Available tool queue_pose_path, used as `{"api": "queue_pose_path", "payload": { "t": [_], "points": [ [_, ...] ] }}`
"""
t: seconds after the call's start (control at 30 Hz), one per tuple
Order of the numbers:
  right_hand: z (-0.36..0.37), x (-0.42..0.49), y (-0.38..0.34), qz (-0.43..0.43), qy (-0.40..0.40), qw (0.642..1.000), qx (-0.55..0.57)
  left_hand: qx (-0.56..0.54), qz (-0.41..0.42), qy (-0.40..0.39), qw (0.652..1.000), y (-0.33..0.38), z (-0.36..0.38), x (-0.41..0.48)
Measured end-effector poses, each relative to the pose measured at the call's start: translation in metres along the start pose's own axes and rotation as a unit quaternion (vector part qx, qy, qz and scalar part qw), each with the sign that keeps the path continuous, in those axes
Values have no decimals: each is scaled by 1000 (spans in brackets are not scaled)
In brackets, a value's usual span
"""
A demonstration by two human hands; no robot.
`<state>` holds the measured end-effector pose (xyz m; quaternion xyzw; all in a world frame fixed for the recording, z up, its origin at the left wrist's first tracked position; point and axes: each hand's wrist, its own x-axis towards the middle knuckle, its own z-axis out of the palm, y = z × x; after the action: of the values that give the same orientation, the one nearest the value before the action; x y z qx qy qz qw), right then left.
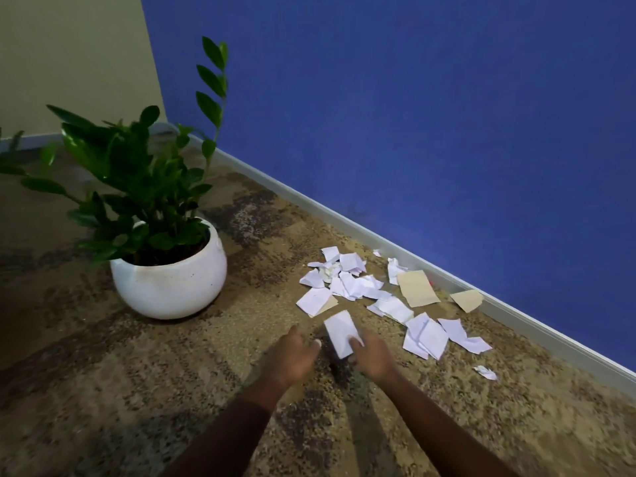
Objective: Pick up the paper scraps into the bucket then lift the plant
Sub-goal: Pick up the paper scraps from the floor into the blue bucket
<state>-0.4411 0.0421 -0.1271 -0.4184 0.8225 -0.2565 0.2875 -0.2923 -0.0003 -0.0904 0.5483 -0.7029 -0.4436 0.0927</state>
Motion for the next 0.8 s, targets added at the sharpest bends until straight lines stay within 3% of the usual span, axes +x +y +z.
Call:
{"api": "queue_pose_path", "payload": {
  "t": [0.1, 0.23, 0.33, 0.43, 0.6, 0.7, 0.8],
  "points": [
    [1, -13, -12, 21, -135, 970, 201, -180, -51, -10, 982, 7, 7, 1],
    [1, -19, -10, -11, -195, 946, 258, -368, -98, -22, 924, 16, 26, 3],
    [-11, -13, 4, -5, -161, 970, 180, -394, -116, -17, 912, 23, 43, 8],
    [-29, -3, 33, 3, -49, 995, 92, -378, -136, -15, 916, 27, 63, 16],
    [-63, 16, 87, 59, 113, 983, -134, -373, -159, -20, 914, 25, 89, 24],
    [-86, 28, 109, 142, 103, 959, -223, -369, -155, -28, 916, 17, 100, 27],
    [-103, 42, 125, 219, 60, 957, -182, -381, -150, -36, 911, 7, 106, 28]
  ]
}}
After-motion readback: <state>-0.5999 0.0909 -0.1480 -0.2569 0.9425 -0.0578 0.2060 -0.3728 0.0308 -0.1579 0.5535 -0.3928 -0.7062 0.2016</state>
